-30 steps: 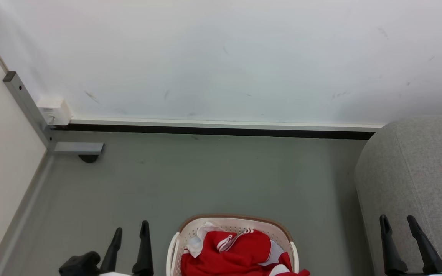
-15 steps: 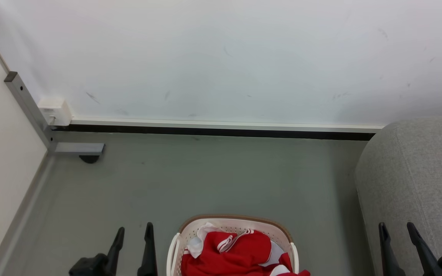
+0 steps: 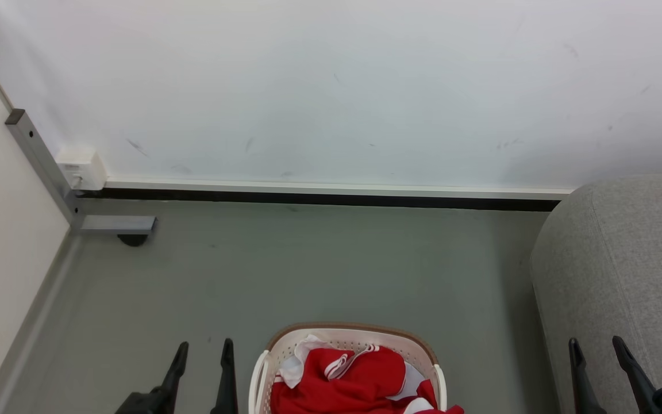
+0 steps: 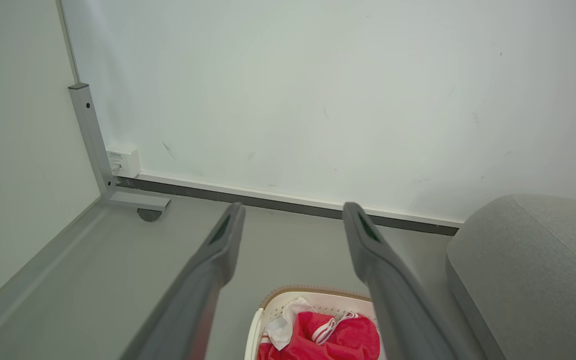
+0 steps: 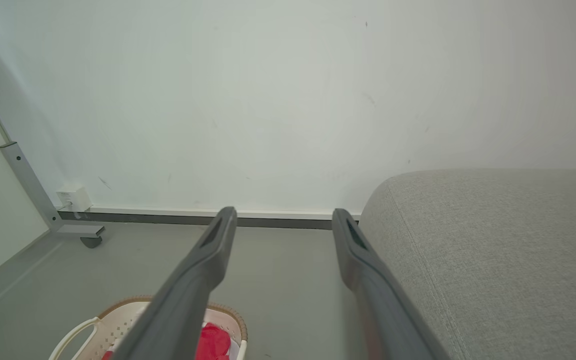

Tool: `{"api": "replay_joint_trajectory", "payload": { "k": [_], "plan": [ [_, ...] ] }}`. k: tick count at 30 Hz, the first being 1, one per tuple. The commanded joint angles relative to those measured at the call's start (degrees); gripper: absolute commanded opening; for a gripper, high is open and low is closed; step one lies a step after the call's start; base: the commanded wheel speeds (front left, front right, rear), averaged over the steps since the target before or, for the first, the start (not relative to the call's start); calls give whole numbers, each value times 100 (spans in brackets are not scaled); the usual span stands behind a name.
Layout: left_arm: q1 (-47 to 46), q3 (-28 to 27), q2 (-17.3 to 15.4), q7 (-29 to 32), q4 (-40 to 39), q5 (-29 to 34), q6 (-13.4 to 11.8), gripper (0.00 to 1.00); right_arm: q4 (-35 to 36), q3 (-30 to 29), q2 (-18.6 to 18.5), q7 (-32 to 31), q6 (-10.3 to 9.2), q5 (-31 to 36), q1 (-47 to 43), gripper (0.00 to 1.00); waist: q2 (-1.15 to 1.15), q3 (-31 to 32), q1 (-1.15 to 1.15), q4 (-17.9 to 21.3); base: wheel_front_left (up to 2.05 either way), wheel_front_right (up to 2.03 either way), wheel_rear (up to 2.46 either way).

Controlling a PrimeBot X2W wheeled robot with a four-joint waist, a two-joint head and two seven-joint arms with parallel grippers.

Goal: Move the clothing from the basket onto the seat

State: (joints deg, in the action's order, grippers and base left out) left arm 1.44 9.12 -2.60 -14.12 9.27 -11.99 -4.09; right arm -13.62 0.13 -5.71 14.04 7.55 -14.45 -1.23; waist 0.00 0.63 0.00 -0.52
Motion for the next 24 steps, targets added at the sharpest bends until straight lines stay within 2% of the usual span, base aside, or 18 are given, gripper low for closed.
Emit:
{"api": "replay_joint_trajectory", "payload": {
  "k": [1, 9, 24],
  "plan": [
    [55, -14, -46, -27, 9, 103, -5, 100, -7, -1, -38, 36, -11, 79, 11, 100, 0, 1, 0, 1, 0, 0, 0],
    [124, -97, -49, -117, 23, 416, 14, 100, 15, 2, -42, 125, -12, 327, -23, 100, 0, 38, 0, 4, 0, 0, 0],
    [168, -353, -47, -105, 182, -11, 214, 100, 32, -39, -4, 120, -12, 91, -94, 100, 0, 69, 0, -13, 0, 0, 0]
  ]
}}
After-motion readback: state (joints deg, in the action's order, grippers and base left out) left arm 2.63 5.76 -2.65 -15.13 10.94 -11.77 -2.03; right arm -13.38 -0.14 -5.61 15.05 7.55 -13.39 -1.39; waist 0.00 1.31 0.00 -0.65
